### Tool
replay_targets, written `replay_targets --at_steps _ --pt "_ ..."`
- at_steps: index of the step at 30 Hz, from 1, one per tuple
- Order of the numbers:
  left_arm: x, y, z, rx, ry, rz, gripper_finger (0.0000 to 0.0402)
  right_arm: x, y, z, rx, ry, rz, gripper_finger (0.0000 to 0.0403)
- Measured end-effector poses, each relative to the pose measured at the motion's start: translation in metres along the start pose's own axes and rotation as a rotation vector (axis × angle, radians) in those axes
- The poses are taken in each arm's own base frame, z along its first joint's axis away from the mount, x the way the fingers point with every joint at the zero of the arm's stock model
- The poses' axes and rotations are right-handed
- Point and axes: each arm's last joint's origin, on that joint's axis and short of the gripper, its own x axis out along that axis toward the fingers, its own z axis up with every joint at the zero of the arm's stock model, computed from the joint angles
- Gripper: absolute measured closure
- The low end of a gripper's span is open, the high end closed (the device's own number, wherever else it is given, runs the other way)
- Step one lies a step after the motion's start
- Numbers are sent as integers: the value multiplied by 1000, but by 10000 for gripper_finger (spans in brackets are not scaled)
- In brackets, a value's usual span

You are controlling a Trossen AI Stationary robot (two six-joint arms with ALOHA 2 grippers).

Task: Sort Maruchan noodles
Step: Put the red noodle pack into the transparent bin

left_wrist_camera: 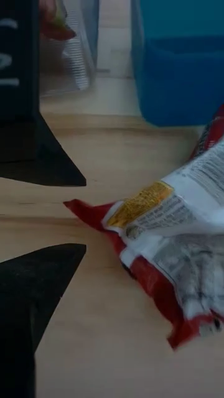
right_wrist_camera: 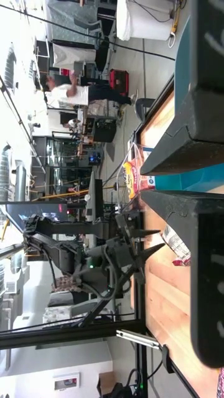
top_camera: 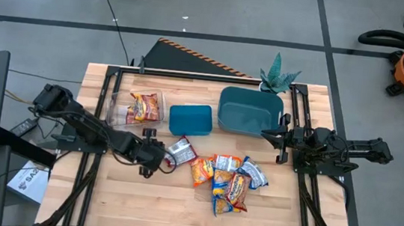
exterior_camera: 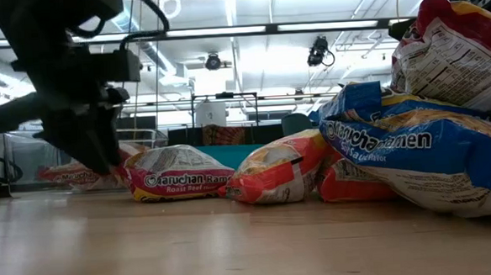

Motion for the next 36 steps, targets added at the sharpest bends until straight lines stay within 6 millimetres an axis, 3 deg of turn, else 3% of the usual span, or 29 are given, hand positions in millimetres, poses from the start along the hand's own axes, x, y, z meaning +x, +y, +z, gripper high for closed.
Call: replay_targets --at_steps 6,13,18,24,28,36 --pt "15 -7 -2 -14 40 30 235 0 0 0 0 0 0 348" --pt "18 -8 3 -52 -5 36 245 0 0 0 0 0 0 348" --pt "18 -8 3 -44 -3 32 289 0 0 0 0 0 0 348" --pt "15 -7 2 -35 24 8 378 0 0 0 0 0 0 348" --pt "-1 -1 14 -24 70 6 392 0 0 0 0 0 0 348" --pt "-67 23 51 46 105 79 392 0 0 0 0 0 0 348"
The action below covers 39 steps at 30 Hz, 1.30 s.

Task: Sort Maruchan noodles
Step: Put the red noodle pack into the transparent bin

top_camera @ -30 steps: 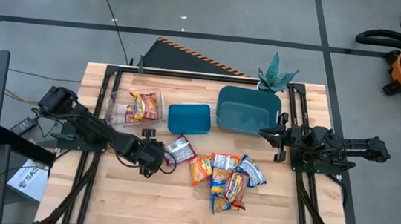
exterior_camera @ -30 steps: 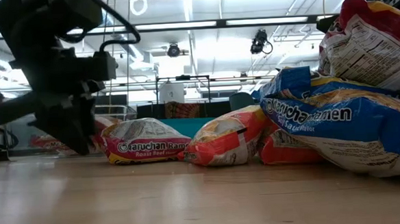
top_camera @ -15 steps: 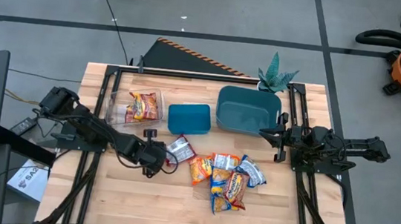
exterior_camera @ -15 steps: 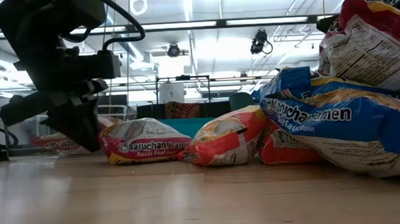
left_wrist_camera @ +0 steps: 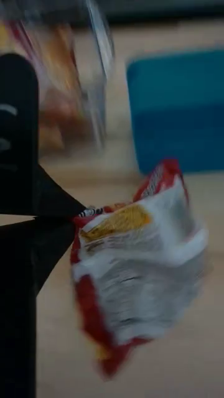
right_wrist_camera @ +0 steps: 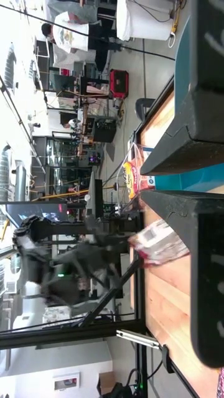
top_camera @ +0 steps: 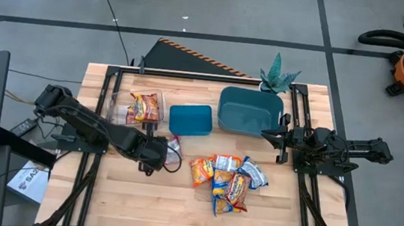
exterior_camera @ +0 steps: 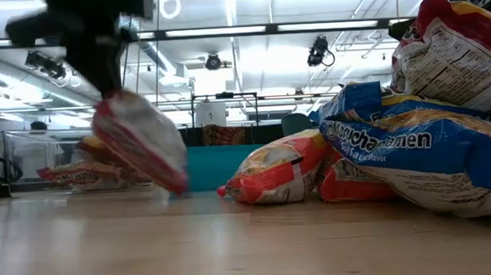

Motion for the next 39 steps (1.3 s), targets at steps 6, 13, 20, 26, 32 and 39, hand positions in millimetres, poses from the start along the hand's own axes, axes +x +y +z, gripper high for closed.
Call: replay_targets --at_steps 6,13,20,26,32,39 --pt "-49 30 -1 -8 13 94 392 0 0 0 0 0 0 348" --pt "-97 69 -35 -129 2 191 393 0 0 0 0 0 0 348" --pt "-123 112 -81 -360 -130 171 393 0 0 0 0 0 0 348" --pt "-118 134 -120 -473 -120 228 393 0 0 0 0 0 0 348" --pt "-88 138 -139 -481 65 238 393 0 0 0 0 0 0 348" --pt "-42 141 -140 -455 361 171 393 0 0 0 0 0 0 348"
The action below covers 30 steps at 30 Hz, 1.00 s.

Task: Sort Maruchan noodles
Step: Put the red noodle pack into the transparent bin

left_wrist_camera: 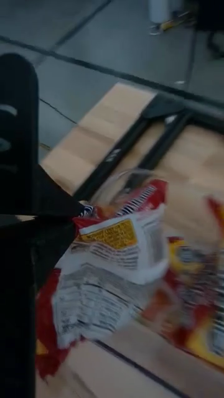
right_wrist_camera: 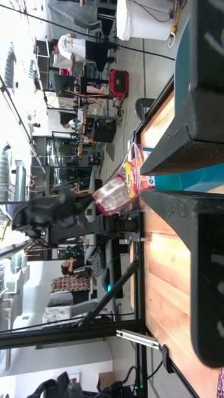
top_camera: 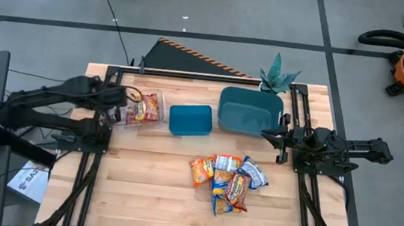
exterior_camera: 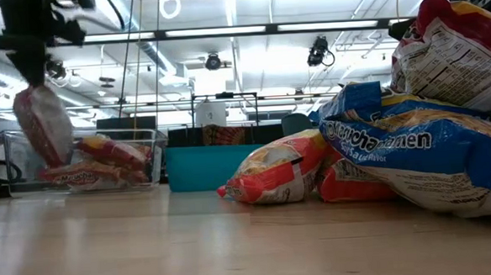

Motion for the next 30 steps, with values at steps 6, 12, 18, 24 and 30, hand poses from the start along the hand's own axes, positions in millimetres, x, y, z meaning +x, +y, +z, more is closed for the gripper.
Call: replay_targets --at_steps 6,12,18,24,30 --pt "32 -11 19 94 161 64 393 0 0 0 0 0 0 348" --pt "51 -24 44 153 140 57 393 0 0 0 0 0 0 348" --pt "57 -29 60 132 39 30 380 0 0 0 0 0 0 348" --pt "57 -33 68 61 -32 -50 363 0 0 0 0 0 0 348" --pt "55 -37 79 -24 -124 -172 306 0 0 0 0 -1 0 348"
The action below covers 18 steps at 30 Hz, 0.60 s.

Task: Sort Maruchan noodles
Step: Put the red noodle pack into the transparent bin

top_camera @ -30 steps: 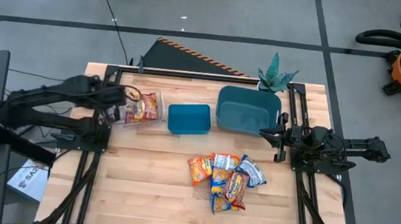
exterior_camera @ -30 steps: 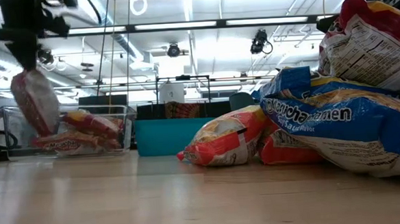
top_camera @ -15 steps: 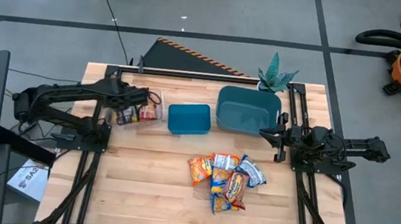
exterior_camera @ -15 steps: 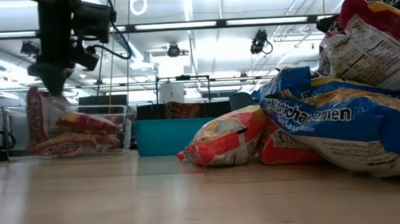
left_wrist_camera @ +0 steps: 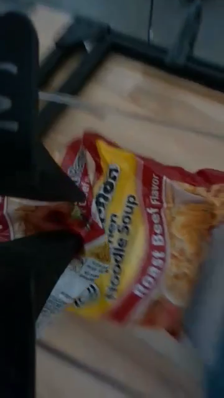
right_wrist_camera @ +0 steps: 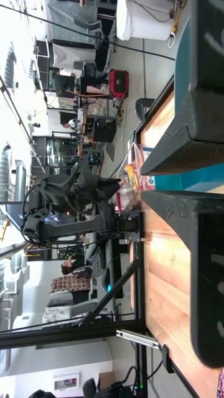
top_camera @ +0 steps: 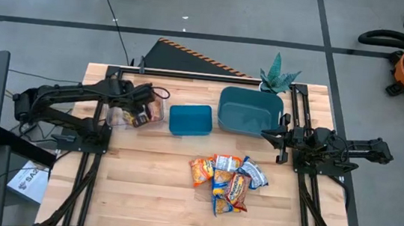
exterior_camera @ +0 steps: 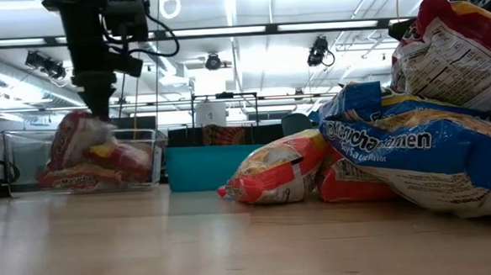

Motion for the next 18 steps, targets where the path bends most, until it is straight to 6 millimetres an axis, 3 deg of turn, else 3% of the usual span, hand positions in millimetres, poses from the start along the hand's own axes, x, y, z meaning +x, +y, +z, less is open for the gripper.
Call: replay_targets --at_steps 7,18 --pt "-2 -4 11 -26 -99 -125 252 0 0 0 0 0 0 348" --pt "-12 -3 12 57 -94 -47 249 0 0 0 0 0 0 348"
